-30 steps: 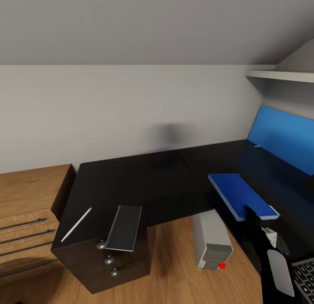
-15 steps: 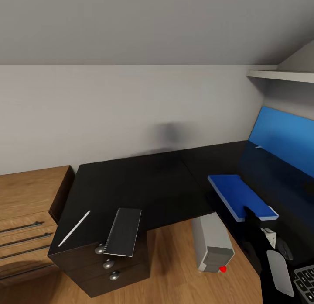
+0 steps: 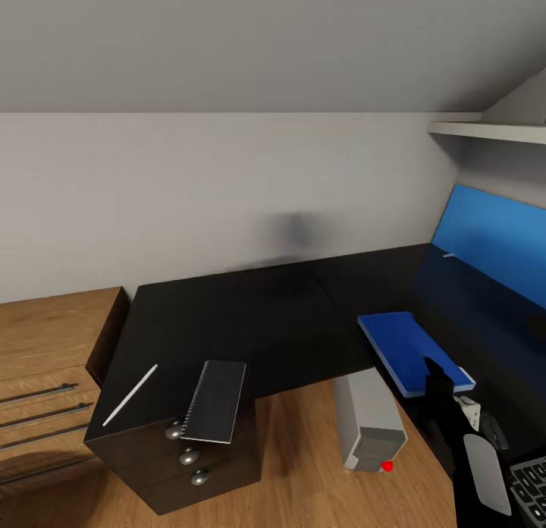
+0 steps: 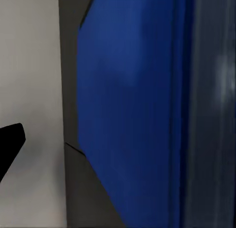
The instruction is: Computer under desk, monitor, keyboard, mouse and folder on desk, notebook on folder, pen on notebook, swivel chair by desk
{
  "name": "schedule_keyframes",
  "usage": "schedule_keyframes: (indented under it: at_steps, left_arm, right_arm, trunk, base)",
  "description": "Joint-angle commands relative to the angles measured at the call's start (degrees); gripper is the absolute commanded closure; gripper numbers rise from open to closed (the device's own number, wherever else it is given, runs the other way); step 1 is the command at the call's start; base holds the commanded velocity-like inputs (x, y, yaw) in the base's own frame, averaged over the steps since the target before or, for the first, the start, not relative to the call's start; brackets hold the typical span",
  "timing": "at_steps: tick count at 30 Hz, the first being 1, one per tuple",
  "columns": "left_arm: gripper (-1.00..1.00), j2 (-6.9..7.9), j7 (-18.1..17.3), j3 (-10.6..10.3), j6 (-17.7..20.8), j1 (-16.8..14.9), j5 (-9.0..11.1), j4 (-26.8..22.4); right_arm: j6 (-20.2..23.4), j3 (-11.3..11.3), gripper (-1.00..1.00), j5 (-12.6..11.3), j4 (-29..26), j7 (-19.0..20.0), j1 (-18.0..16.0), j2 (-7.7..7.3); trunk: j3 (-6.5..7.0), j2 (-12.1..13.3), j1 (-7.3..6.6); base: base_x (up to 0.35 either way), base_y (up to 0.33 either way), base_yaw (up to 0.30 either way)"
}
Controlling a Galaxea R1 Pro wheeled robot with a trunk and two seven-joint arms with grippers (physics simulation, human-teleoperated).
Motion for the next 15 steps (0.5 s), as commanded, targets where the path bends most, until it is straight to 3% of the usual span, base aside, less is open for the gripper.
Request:
schedule_keyframes:
  at_steps: [1, 5, 15]
  left_arm:
    - [-1.00, 0.03, 0.3, -0.2, -0.4, 0.0, 0.6, -0.1]
    - [-1.00, 0.03, 0.3, -0.2, -0.4, 0.0, 0.6, -0.1]
    - [-1.00, 0.03, 0.3, -0.2, -0.4, 0.0, 0.6, -0.1]
  right_arm:
    - [0.4, -0.2, -1.00, -0.5, -0.1, -0.3, 0.0, 0.06]
    - [0.4, -0.2, -1.00, -0.5, -0.1, -0.3, 0.0, 0.06]
    - [0.4, -0.2, -1.00, -0.5, -0.1, -0.2, 0.0, 0.10]
  trunk:
    - [-0.04, 0.0, -0.01]
    - [-0.04, 0.0, -0.01]
    - [-0.04, 0.0, -0.01]
  base:
    - [-0.196, -0.038, 0.000]
    - [-0.124, -0.026, 0.000]
    - [-0.012, -0.002, 0.000]
